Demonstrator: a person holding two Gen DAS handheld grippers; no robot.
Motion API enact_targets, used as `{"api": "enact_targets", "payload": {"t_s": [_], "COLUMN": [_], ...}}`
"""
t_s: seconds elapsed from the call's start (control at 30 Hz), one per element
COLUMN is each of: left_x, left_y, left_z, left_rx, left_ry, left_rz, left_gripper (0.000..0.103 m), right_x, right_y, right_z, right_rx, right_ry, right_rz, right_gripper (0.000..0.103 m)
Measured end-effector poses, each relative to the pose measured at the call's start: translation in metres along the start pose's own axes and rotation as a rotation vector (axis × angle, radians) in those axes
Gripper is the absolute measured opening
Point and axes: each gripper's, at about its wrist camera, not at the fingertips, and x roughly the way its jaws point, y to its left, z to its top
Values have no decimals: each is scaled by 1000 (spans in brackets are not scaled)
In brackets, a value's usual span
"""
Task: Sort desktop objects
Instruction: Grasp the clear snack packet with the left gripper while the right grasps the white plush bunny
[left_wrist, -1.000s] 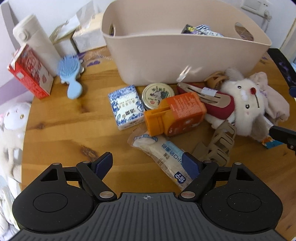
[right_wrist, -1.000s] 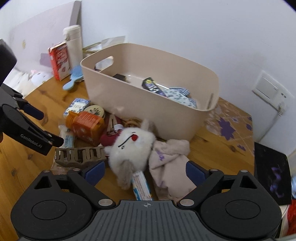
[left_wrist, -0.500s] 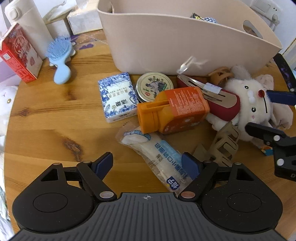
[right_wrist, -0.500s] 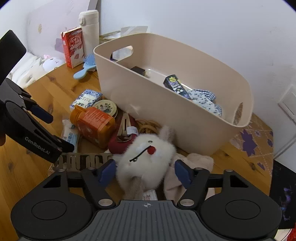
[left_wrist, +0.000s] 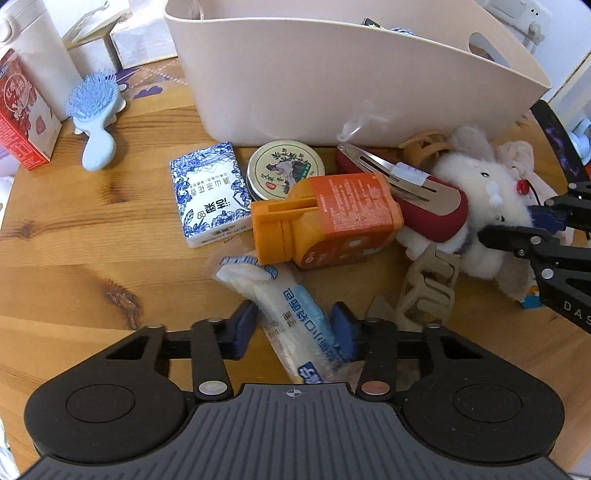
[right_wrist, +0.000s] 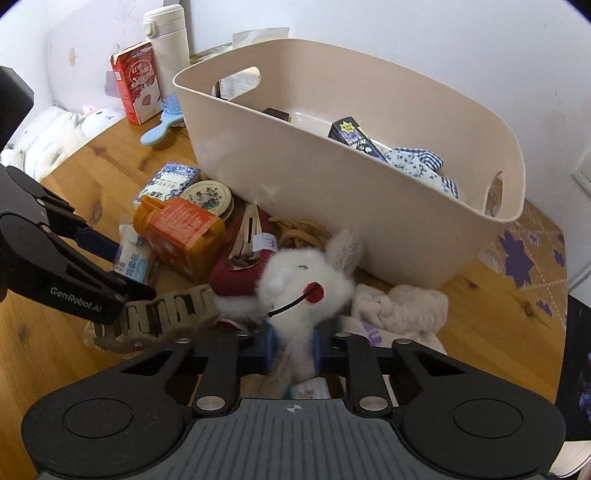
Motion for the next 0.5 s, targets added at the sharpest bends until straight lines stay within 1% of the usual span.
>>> {"api": "enact_targets", "payload": {"t_s": [0.17, 0.23, 0.5], "left_x": [-4, -8, -21], "left_y": [-1, 2, 11], "left_z": [-4, -8, -20], "left_rx": [-6, -13, -48], "left_ry": [-15, -21, -51], "left_rz": [8, 13, 27], "left_gripper": [34, 29, 24], "right_x": [-9, -14, -43], "right_y": [-2, -3, -9], "right_z": [-4, -5, -12], "right_rx": [32, 49, 117], "right_ry": [-14, -25, -84], "right_rz": [-2, -1, -18], "right_gripper": [13, 13, 13]}}
